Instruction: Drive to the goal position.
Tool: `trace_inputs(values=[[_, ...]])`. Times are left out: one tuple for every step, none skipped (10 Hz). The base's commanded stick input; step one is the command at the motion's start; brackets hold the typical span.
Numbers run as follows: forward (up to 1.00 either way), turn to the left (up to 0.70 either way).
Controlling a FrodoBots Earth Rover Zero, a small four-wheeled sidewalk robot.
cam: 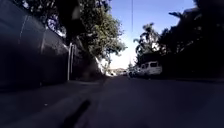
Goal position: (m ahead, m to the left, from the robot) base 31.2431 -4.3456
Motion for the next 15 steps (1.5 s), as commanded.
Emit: trace_inputs(values=[[1.00, 0.00], [1.00, 0.00], [1.00, 0.00], [1.00, 0.00], [1.00, 0.00], [1.00, 0.00], [1.00, 0.00], [1.00, 0.00], [1.00, 0.00], [1.00, 0.00], [1.00, 0.00], [1.00, 0.00], [1.00, 0.01], [1.00, 0.03], [1.00, 0.04]])
